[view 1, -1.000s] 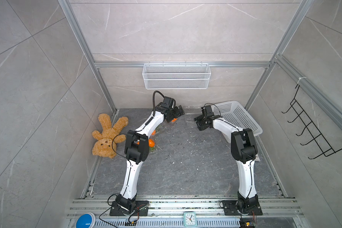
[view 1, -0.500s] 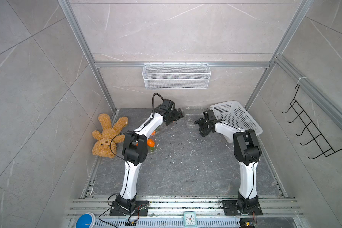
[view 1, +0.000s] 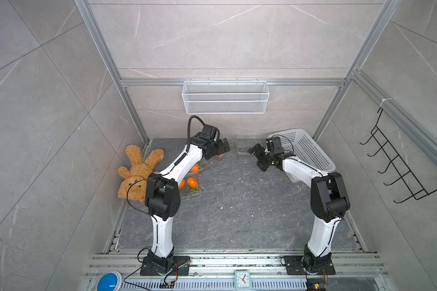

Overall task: Take oranges out of containers
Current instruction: Move the packing box to the center of the board.

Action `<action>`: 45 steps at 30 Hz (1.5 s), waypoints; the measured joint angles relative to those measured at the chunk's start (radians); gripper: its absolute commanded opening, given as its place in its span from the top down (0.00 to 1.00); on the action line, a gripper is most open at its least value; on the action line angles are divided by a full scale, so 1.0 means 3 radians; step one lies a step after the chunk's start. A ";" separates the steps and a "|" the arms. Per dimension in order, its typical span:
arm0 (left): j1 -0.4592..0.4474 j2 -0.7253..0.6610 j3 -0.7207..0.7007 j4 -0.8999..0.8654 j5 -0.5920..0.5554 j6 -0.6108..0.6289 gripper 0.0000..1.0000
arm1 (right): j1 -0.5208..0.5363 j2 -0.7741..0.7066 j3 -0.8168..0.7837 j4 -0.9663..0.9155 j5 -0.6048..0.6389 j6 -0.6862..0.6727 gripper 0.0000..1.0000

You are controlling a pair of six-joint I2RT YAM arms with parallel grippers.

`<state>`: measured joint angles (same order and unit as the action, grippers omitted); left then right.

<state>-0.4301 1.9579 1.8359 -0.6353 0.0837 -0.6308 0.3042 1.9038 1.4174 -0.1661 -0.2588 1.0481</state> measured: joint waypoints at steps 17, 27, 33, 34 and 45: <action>0.1504 -0.1888 -0.2408 -0.0295 -0.0407 0.0107 0.00 | 0.1459 0.0223 0.0281 0.0009 -0.0120 -0.1256 0.00; 0.1523 -0.1783 -0.2871 0.0097 -0.0018 -0.0023 0.00 | 0.1874 0.1142 0.1324 -0.0380 -0.0122 -0.1523 0.00; 0.1523 -0.1757 -0.2890 0.0383 0.0186 -0.0084 0.00 | 0.1909 0.1417 0.1665 -0.0519 -0.0123 -0.1614 0.05; 0.1523 -0.1748 -0.2890 0.0422 0.0209 -0.0092 0.00 | 0.1909 0.1422 0.1666 -0.0540 -0.0123 -0.1626 0.07; 0.1294 -0.1802 -0.3035 0.0664 0.0319 -0.0160 0.00 | 0.1909 0.0993 0.0884 -0.0464 -0.0104 -0.1661 0.14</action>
<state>-0.0418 1.4174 0.9253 -0.4362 0.1795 -0.6788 0.8768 2.2017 1.6825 -0.3054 -0.2901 0.5499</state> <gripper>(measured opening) 0.999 0.859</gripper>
